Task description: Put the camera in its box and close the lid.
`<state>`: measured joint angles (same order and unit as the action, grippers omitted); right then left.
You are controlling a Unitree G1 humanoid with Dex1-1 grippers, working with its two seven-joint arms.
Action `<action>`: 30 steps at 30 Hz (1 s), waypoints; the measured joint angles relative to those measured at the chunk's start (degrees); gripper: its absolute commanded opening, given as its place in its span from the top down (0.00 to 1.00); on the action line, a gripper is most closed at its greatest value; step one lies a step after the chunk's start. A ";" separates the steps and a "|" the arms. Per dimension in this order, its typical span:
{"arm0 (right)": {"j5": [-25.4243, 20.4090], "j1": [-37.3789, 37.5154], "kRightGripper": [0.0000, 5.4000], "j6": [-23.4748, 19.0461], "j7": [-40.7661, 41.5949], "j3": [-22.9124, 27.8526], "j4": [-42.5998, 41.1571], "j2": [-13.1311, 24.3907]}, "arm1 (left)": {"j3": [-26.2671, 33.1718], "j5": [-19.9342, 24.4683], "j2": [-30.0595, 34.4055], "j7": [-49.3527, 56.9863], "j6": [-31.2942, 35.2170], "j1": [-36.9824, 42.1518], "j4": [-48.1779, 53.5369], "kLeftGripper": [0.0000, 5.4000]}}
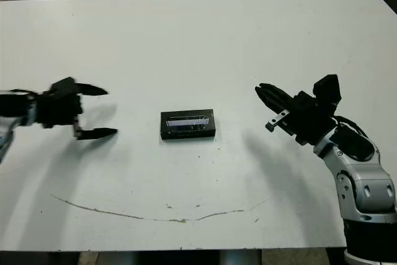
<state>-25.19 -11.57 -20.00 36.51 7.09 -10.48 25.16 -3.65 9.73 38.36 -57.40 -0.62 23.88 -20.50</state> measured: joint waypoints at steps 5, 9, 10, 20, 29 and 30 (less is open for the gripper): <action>0.03 -0.02 1.00 -0.04 -1.40 -0.41 -0.52 -1.07 | 7.11 6.44 -10.97 19.20 7.71 -8.16 24.88 0.22; 0.48 -0.09 1.00 1.37 -1.58 -1.28 1.11 -2.57 | 5.12 8.16 -21.72 32.38 13.72 -12.37 40.20 0.36; 0.98 -0.13 1.00 1.77 -1.77 -1.48 1.47 -2.84 | 4.30 8.24 -23.46 34.77 15.52 -12.63 42.44 0.40; 2.40 -0.40 1.00 3.56 -4.11 -2.12 2.55 -5.24 | -5.61 5.79 -34.95 49.69 29.88 -12.62 46.59 0.75; 2.27 -0.33 1.00 3.69 -5.74 -1.97 2.11 -5.52 | -10.68 1.81 -42.19 54.62 36.64 -11.97 37.14 1.00; 2.22 -0.30 1.00 3.82 -5.70 -1.97 2.11 -5.52 | -11.12 1.66 -42.71 54.74 37.67 -11.93 36.38 1.00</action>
<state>-22.97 -11.87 -16.18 30.80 5.12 -8.37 19.63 -14.76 11.39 -4.36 -2.66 37.05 11.95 15.87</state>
